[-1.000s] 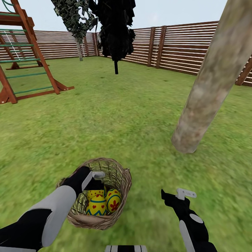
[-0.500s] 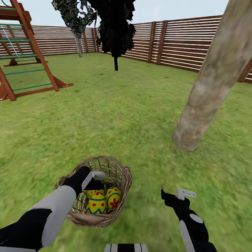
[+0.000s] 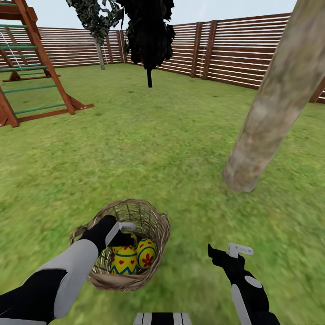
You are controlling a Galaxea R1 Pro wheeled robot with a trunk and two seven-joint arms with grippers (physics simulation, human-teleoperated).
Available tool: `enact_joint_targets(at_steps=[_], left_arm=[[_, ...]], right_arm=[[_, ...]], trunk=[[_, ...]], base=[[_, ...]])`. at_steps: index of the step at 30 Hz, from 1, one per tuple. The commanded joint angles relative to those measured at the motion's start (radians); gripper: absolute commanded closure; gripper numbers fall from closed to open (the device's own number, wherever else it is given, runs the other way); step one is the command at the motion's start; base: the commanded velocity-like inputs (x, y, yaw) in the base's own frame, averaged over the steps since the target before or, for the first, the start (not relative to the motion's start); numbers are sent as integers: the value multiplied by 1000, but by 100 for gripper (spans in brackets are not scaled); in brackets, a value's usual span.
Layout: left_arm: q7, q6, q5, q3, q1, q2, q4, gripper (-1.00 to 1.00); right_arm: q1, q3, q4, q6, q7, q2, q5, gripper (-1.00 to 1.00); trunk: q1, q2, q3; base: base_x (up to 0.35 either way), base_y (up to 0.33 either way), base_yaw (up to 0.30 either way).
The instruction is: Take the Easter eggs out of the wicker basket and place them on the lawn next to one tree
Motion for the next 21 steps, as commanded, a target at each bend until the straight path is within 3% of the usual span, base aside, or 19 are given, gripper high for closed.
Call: enact_joint_targets(at_steps=[1, 11, 16, 21], left_arm=[[-1, 5, -1, 3, 0, 0, -1, -100], [-2, 7, -1, 2, 0, 0, 0, -100], [-3, 8, -2, 2, 0, 0, 0, -100], [-3, 8, -1, 2, 0, 0, 0, -100]], right_arm=[[0, 0, -1, 4, -7, 0, -11, -100], [0, 0, -1, 4, -7, 0, -11, -100], [0, 0, -1, 4, -7, 0, -11, -100], [0, 0, -1, 4, -7, 1, -11, -100]], trunk=[[0, 0, -1], [0, 0, -1], [2, -1, -20], [2, -1, -20]], base=[[0, 0, 0], [0, 0, 0], [0, 0, 0], [0, 0, 0]])
